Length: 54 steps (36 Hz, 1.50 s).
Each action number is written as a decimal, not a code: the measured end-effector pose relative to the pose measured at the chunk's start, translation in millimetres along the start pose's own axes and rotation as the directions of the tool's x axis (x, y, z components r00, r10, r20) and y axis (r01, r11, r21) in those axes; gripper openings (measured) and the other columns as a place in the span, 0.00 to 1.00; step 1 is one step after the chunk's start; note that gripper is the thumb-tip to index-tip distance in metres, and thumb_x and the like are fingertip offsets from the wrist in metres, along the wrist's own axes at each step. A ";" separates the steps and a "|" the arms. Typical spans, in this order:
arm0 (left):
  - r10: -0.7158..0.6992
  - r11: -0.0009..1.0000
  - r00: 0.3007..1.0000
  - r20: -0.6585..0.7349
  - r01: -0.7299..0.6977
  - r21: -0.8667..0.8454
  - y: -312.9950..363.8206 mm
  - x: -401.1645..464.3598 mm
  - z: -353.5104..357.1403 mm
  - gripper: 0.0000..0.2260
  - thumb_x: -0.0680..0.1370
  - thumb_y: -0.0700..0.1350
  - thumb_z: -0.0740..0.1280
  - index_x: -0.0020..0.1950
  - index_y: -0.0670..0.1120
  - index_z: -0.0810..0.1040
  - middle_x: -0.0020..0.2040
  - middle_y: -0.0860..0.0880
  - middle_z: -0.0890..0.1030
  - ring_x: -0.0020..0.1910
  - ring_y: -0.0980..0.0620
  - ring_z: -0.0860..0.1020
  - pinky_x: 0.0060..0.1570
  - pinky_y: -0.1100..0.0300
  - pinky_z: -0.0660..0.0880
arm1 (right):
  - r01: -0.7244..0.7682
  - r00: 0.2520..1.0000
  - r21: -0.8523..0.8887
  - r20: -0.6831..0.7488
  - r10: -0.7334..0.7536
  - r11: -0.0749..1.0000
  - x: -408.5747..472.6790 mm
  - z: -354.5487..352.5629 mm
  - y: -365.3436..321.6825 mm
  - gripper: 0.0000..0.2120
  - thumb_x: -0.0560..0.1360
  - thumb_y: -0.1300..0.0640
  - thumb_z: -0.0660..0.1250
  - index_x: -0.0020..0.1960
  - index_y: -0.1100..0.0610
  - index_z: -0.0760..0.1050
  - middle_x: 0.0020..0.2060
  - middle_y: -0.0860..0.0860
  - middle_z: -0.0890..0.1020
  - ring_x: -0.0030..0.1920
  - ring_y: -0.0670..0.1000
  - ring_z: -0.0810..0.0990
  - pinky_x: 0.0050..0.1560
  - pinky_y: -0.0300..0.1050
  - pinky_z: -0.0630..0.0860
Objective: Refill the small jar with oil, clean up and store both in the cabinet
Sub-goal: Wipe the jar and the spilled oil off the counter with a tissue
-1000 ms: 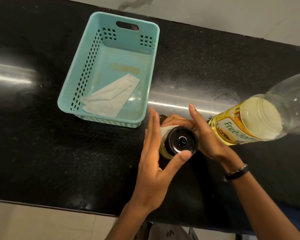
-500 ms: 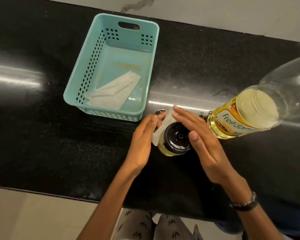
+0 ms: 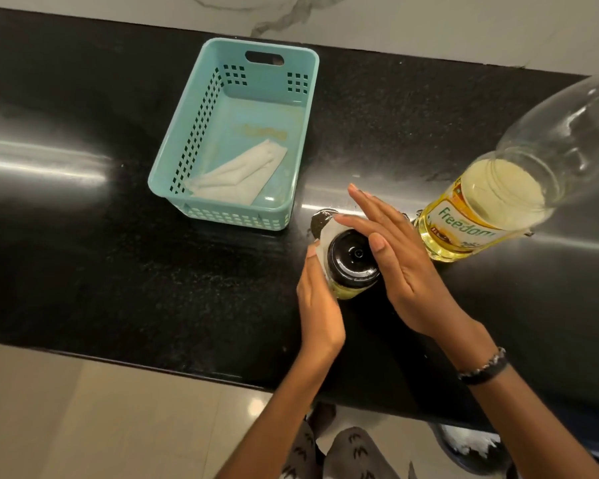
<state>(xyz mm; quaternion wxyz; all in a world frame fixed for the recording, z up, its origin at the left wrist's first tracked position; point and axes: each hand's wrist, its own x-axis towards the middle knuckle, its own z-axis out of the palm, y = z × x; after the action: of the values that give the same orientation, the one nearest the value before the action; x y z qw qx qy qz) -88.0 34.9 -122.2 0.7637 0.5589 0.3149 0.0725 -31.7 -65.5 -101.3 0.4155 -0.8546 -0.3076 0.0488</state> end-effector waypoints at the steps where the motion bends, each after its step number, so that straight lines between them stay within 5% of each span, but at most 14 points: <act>1: -0.012 1.000 1.000 -0.016 0.012 -0.019 -0.8 -1.7 1.4 0.20 0.83 0.51 0.50 0.69 0.45 0.72 0.64 0.46 0.78 0.65 0.53 0.75 0.69 0.51 0.67 | 0.000 1.000 -0.007 -0.009 0.000 1.000 -0.5 0.7 0.2 0.20 0.82 0.53 0.46 0.71 0.49 0.67 0.75 0.45 0.60 0.76 0.45 0.55 0.74 0.54 0.55; 7: 0.094 0.992 0.995 -0.023 -0.095 -0.078 5.2 -21.5 11.5 0.17 0.84 0.50 0.49 0.66 0.49 0.73 0.61 0.49 0.79 0.61 0.55 0.77 0.64 0.57 0.72 | -0.010 1.000 -0.022 -0.012 0.010 1.000 -3.5 4.7 0.8 0.20 0.83 0.51 0.45 0.67 0.47 0.69 0.75 0.42 0.61 0.75 0.42 0.55 0.74 0.41 0.51; 11: 0.175 0.982 0.983 -0.050 -0.178 -0.068 -3.5 -25.8 12.6 0.22 0.81 0.56 0.49 0.70 0.49 0.69 0.65 0.48 0.76 0.65 0.53 0.74 0.67 0.52 0.69 | -0.014 1.000 -0.017 -0.016 0.014 1.000 -4.8 6.7 1.5 0.20 0.83 0.51 0.45 0.67 0.49 0.70 0.75 0.43 0.61 0.75 0.42 0.55 0.74 0.43 0.53; 19: -0.011 0.994 0.996 -0.088 0.001 -0.110 -19.9 -26.2 11.6 0.33 0.74 0.69 0.51 0.75 0.55 0.62 0.74 0.50 0.66 0.73 0.54 0.63 0.74 0.49 0.59 | 0.004 0.998 -0.023 -0.066 -0.005 1.000 -7.8 7.7 0.5 0.19 0.83 0.52 0.46 0.66 0.48 0.71 0.73 0.43 0.63 0.75 0.43 0.58 0.73 0.44 0.56; 22: -0.013 0.989 0.997 -0.073 0.002 -0.146 -8.0 -33.1 16.5 0.21 0.82 0.58 0.48 0.73 0.54 0.64 0.69 0.52 0.72 0.69 0.57 0.69 0.72 0.53 0.63 | 0.000 0.998 -0.034 -0.069 -0.003 0.999 -8.6 8.6 1.0 0.20 0.83 0.52 0.46 0.67 0.50 0.71 0.74 0.44 0.64 0.74 0.42 0.58 0.72 0.39 0.55; 26: 0.163 0.981 0.985 -0.049 -0.168 -0.099 -1.6 -43.7 20.2 0.19 0.82 0.53 0.48 0.73 0.55 0.63 0.69 0.51 0.70 0.67 0.59 0.69 0.66 0.67 0.67 | 0.003 0.997 -0.021 -0.080 -0.005 1.000 -7.2 11.6 2.7 0.19 0.83 0.52 0.46 0.66 0.52 0.72 0.73 0.45 0.66 0.74 0.42 0.59 0.71 0.36 0.55; 30: 0.229 0.969 0.972 -0.062 -0.234 -0.085 -17.6 -44.3 20.7 0.16 0.81 0.59 0.48 0.69 0.67 0.57 0.75 0.54 0.60 0.74 0.59 0.58 0.75 0.54 0.58 | 0.004 0.995 -0.003 -0.103 -0.004 1.000 -8.1 13.4 4.0 0.19 0.83 0.52 0.46 0.65 0.52 0.72 0.72 0.45 0.67 0.73 0.43 0.60 0.71 0.39 0.57; 34: 0.119 0.992 0.991 -0.066 -0.122 -0.039 -38.5 -42.5 19.8 0.37 0.69 0.77 0.48 0.75 0.64 0.48 0.78 0.58 0.50 0.77 0.59 0.47 0.77 0.49 0.48 | 0.003 0.994 0.008 -0.111 -0.002 1.000 -8.3 13.9 4.6 0.19 0.83 0.52 0.46 0.65 0.51 0.72 0.72 0.45 0.67 0.73 0.43 0.60 0.72 0.40 0.57; 37: 0.037 0.999 0.998 -0.043 -0.038 -0.036 -44.2 -43.0 16.2 0.49 0.61 0.82 0.49 0.76 0.61 0.46 0.79 0.58 0.48 0.77 0.60 0.46 0.77 0.50 0.46 | 0.005 0.993 0.005 -0.116 -0.005 1.000 -9.4 14.2 4.5 0.20 0.83 0.52 0.46 0.65 0.51 0.72 0.72 0.45 0.68 0.73 0.43 0.60 0.72 0.42 0.58; 41: 0.095 0.993 0.995 -0.026 -0.096 -0.061 -24.4 -48.4 21.8 0.31 0.76 0.66 0.48 0.78 0.59 0.48 0.79 0.49 0.49 0.78 0.52 0.47 0.77 0.49 0.49 | 0.004 0.993 0.004 -0.120 -0.003 1.000 -8.7 14.9 5.4 0.20 0.83 0.51 0.45 0.66 0.50 0.71 0.72 0.45 0.68 0.73 0.42 0.60 0.72 0.46 0.59; 46: 0.298 0.954 0.955 0.000 -0.298 0.035 -26.2 -57.4 29.3 0.23 0.80 0.57 0.46 0.74 0.62 0.40 0.76 0.64 0.39 0.74 0.67 0.38 0.77 0.54 0.41 | -0.003 0.993 0.005 -0.116 0.004 1.000 -9.1 16.2 6.3 0.20 0.83 0.51 0.45 0.66 0.50 0.71 0.72 0.45 0.67 0.73 0.43 0.60 0.72 0.46 0.60; 54: 0.051 0.999 0.998 0.037 -0.052 0.017 -46.5 -55.4 19.3 0.30 0.78 0.63 0.44 0.76 0.57 0.36 0.77 0.60 0.37 0.76 0.62 0.38 0.77 0.49 0.42 | -0.017 0.992 0.040 -0.127 0.022 0.999 -10.5 17.2 6.7 0.18 0.83 0.52 0.46 0.66 0.48 0.69 0.72 0.45 0.67 0.73 0.43 0.61 0.72 0.50 0.60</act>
<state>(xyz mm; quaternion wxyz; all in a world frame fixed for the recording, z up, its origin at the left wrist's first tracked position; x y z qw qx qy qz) -132.2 -23.3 -138.5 0.7621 0.5749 0.2871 0.0789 -42.7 -62.9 -119.2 0.4505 -0.8506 -0.2712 0.0042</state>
